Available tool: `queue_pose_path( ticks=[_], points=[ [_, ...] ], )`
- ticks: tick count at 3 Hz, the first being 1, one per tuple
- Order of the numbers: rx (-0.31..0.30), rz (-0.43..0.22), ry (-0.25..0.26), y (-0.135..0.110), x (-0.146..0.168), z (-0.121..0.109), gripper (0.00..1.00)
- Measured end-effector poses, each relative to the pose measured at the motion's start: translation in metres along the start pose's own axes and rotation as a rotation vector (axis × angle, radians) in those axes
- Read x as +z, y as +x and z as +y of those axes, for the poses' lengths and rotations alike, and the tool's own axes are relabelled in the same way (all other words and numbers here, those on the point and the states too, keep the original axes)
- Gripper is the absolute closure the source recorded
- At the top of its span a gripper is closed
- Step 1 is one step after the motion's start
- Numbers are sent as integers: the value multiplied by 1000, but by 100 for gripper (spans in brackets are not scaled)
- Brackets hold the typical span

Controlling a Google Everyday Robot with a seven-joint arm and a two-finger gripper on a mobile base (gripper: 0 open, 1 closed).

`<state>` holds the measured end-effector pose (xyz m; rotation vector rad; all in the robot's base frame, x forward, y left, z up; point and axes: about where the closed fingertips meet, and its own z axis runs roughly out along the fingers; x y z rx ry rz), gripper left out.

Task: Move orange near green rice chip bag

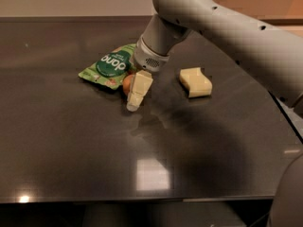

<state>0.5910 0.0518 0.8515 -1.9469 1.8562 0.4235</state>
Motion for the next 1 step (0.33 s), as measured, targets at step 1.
queue_pose_path(
  ticks=[1],
  points=[
    [0,0,0,0,0,0,0]
  ],
)
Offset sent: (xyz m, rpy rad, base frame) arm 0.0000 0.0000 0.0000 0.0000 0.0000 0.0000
